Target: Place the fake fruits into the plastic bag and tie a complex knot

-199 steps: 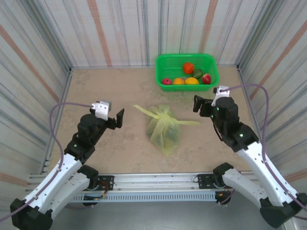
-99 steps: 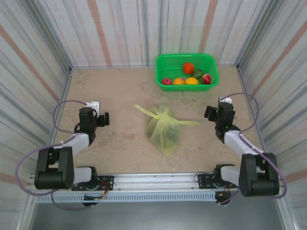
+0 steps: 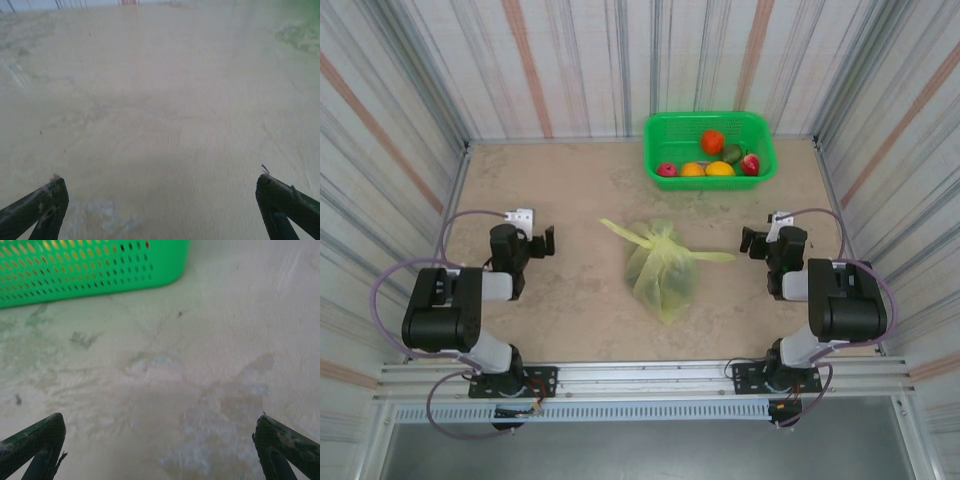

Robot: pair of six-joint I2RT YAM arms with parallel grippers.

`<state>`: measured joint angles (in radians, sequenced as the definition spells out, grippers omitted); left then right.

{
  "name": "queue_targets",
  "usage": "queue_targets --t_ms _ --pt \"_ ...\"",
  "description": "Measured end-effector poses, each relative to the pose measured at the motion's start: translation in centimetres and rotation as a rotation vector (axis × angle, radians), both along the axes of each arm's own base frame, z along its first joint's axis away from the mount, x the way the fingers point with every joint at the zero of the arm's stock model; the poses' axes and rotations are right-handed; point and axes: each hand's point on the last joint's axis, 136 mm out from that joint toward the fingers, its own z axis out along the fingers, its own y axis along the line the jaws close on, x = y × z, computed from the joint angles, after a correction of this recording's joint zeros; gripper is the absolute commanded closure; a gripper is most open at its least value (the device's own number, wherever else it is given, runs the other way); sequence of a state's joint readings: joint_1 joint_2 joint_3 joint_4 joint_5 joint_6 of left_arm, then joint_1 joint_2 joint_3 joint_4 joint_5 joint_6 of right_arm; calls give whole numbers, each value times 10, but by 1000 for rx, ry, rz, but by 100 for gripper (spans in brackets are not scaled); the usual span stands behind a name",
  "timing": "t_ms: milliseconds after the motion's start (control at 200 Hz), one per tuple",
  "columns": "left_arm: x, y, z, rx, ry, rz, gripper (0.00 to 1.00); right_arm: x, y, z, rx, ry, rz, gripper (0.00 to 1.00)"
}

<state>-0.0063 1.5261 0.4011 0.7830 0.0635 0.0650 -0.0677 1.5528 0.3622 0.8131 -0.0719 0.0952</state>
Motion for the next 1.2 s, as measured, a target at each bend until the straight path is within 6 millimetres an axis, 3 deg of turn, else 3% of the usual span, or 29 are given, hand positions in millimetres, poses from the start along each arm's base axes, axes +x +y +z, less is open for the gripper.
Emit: queue_targets --t_ms 165,1202 --pt "4 0 5 0 -10 1 1 14 -1 18 -15 -55 -13 1" --pt "4 0 4 2 -10 3 1 14 -1 18 -27 -55 -25 1"
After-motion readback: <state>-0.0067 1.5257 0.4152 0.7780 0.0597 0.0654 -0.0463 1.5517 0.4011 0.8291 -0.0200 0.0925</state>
